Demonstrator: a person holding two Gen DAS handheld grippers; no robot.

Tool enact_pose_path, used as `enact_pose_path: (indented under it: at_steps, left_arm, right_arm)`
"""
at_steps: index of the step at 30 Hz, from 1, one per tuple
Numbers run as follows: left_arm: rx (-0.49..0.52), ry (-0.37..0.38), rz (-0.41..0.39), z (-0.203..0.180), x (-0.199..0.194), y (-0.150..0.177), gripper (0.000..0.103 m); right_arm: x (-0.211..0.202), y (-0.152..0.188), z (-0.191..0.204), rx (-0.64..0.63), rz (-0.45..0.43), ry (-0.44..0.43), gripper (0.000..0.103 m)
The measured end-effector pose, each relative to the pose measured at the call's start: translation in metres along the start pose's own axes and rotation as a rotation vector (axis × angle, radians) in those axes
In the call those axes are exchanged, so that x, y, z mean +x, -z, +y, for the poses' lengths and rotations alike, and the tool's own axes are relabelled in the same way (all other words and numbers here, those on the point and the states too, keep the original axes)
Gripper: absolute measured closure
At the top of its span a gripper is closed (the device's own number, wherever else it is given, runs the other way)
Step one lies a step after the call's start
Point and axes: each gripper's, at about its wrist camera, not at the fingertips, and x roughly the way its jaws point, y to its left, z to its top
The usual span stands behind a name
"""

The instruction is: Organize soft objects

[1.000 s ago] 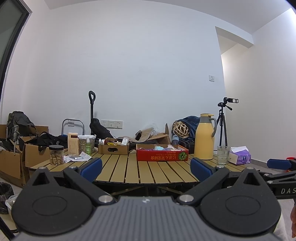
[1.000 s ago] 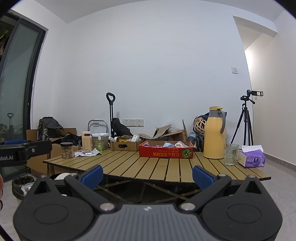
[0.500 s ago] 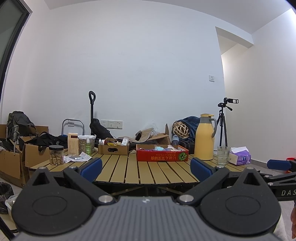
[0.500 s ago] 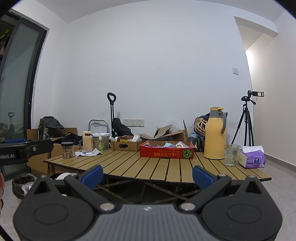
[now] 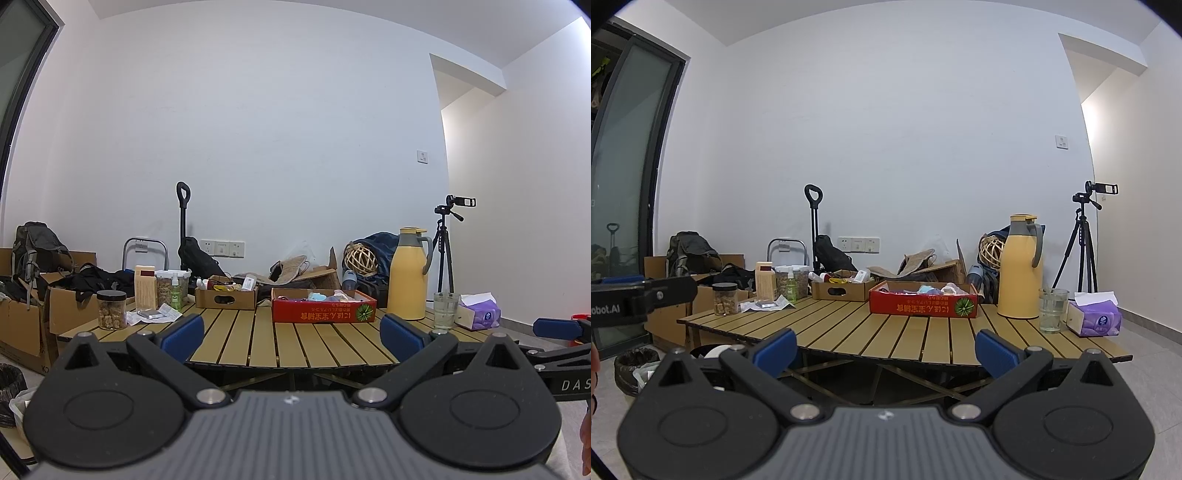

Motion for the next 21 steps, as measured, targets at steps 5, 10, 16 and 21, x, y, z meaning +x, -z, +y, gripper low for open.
enact_pose_path:
  at_steps: [5,10,16,21]
  left_arm:
    - [0.0,0.001,0.001,0.0,0.0,0.0,0.0]
    - [0.0,0.0,0.001,0.0,0.0,0.0,0.0]
    - [-0.003,0.005,0.008,0.0,0.003,0.0,0.0]
    - [-0.009,0.04,0.003,-0.004,0.012,0.002,0.0]
  right_arm:
    - [-0.001,0.0,0.0,0.003,-0.002,0.007,0.0]
    - [-0.001,0.0,-0.001,0.004,-0.002,0.009,0.0]
    - [0.002,-0.002,-0.002,-0.001,-0.002,0.011,0.0]
    - [0.012,-0.001,-0.004,0.003,0.007,0.014,0.0]
